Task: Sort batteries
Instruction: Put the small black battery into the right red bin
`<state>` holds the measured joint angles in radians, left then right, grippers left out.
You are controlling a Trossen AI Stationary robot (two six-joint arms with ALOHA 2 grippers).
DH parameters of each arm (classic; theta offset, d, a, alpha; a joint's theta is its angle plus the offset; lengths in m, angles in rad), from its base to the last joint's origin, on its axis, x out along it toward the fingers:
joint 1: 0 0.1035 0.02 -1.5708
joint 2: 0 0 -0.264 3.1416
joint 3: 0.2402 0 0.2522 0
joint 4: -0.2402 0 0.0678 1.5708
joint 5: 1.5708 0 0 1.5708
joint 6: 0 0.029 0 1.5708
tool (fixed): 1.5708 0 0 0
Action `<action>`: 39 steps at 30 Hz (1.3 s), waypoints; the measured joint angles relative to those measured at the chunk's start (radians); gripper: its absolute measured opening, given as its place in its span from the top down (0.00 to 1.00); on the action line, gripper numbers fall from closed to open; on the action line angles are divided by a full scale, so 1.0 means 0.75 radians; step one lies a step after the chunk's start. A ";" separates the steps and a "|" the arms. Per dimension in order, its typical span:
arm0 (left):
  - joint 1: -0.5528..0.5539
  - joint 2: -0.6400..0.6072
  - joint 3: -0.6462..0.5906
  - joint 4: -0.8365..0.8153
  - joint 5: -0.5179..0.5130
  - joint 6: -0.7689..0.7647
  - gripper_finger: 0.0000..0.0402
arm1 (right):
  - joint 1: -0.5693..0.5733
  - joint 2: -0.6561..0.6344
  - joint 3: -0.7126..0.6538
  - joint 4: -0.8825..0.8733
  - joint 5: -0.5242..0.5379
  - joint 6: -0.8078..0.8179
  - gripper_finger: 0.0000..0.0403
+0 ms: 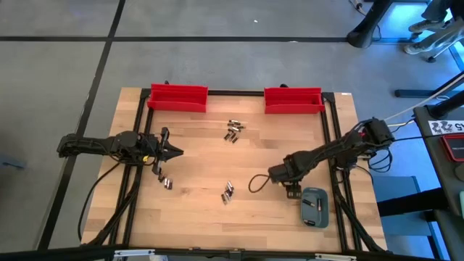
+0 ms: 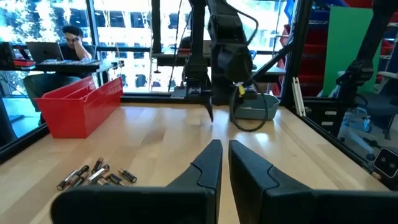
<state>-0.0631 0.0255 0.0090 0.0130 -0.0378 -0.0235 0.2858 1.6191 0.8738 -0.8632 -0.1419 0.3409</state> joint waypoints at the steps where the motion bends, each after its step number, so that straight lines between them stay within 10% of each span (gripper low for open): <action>1: 0.000 0.000 0.000 0.000 0.000 0.000 0.95 | 0.010 0.004 0.000 0.003 -0.001 0.007 0.39; 39: 0.000 0.003 0.000 0.000 0.000 -0.015 0.95 | 0.266 0.135 0.069 -0.083 0.164 -0.012 0.52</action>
<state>-0.0630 0.0280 0.0090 0.0129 -0.0380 -0.0345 0.4850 1.7205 0.9257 -0.9258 -0.0186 0.3318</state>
